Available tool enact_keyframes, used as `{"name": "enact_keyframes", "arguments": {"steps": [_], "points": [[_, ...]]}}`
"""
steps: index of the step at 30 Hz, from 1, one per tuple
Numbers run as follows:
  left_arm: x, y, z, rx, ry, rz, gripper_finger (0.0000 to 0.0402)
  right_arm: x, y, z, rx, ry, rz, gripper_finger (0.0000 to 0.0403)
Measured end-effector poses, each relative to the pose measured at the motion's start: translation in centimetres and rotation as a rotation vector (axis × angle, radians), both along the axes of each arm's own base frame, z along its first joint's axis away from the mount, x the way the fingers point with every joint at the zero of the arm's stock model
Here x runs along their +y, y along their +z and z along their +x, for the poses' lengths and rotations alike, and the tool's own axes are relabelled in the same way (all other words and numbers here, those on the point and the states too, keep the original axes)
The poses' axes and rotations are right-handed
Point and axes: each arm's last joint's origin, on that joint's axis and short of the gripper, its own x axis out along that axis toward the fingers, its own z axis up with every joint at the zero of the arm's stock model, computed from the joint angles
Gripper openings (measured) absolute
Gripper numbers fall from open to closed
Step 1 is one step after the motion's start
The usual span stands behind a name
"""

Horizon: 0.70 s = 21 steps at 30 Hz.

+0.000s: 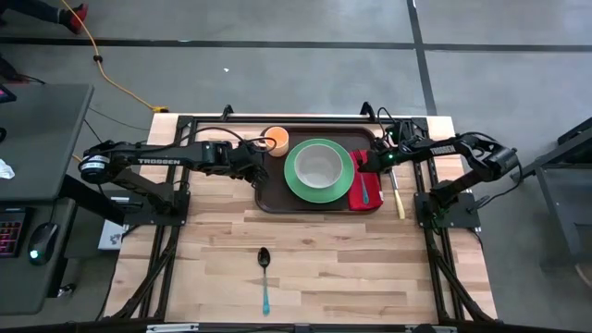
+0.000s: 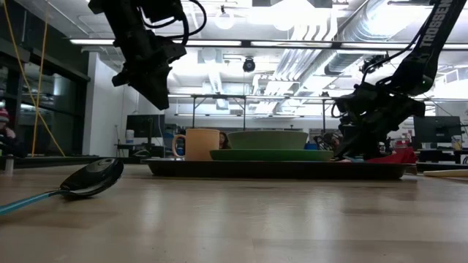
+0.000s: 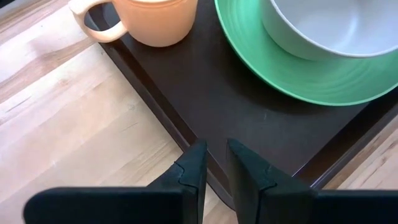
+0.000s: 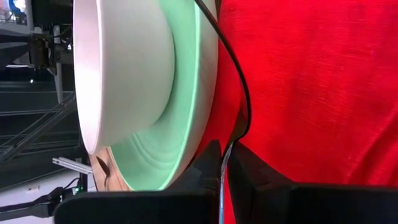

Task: Set up tray
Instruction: Put the blue fork on top of the red table napkin on the brown tray, then adjust the red table napkin on the brown tray

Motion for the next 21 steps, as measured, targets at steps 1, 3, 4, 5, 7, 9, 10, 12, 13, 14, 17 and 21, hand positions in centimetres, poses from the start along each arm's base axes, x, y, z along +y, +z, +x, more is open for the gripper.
{"name": "enact_keyframes", "arguments": {"steps": [1, 3, 4, 5, 7, 9, 10, 12, 13, 14, 17, 21], "points": [[0.0, 0.0, 0.0, -0.001, 0.0, 0.0, 0.0092, 0.01, -0.01, -0.01, 0.002, 0.0, 0.001, 0.0001], [0.0, 0.0, 0.0, 0.0, -0.001, 0.0, 0.0092, 0.03, -0.04, -0.03, 0.005, -0.002, 0.004, 0.0001], [0.0, 0.0, 0.0, 0.001, -0.004, 0.002, 0.0092, 0.05, -0.05, -0.05, 0.008, -0.002, 0.007, 0.0003], [0.0, 0.0, 0.0, 0.001, -0.005, 0.002, 0.0092, 0.08, -0.08, -0.07, 0.012, -0.003, 0.009, 0.0008], [-0.01, 0.0, 0.01, 0.002, -0.007, 0.003, 0.0092, 0.12, -0.13, -0.12, 0.022, -0.006, 0.011, 0.0022], [0.0, 0.0, 0.0, 0.002, -0.007, 0.003, 0.0092, 0.15, -0.18, -0.15, 0.035, -0.011, 0.011, 0.0041], [0.0, 0.0, 0.0, 0.002, -0.007, 0.003, 0.0092, 0.15, -0.19, -0.17, 0.038, -0.011, 0.01, 0.0051], [-0.01, 0.0, 0.0, 0.002, -0.007, 0.003, 0.0092, 0.15, -0.19, -0.17, 0.039, -0.011, 0.009, 0.0068], [0.0, 0.0, 0.0, 0.002, -0.007, 0.003, 0.0092, 0.15, -0.19, -0.17, 0.04, -0.011, 0.008, 0.0076], [0.0, 0.0, 0.0, 0.002, -0.007, 0.003, 0.0092, 0.15, -0.19, -0.17, 0.04, -0.012, 0.008, 0.0082], [-0.01, 0.0, 0.0, 0.002, -0.007, 0.003, 0.0092, 0.16, -0.21, -0.18, 0.04, -0.012, 0.008, 0.0098], [-0.01, 0.0, 0.0, 0.002, -0.007, 0.002, 0.0092, 0.15, -0.21, -0.17, 0.041, -0.014, 0.009, 0.0107]]}}
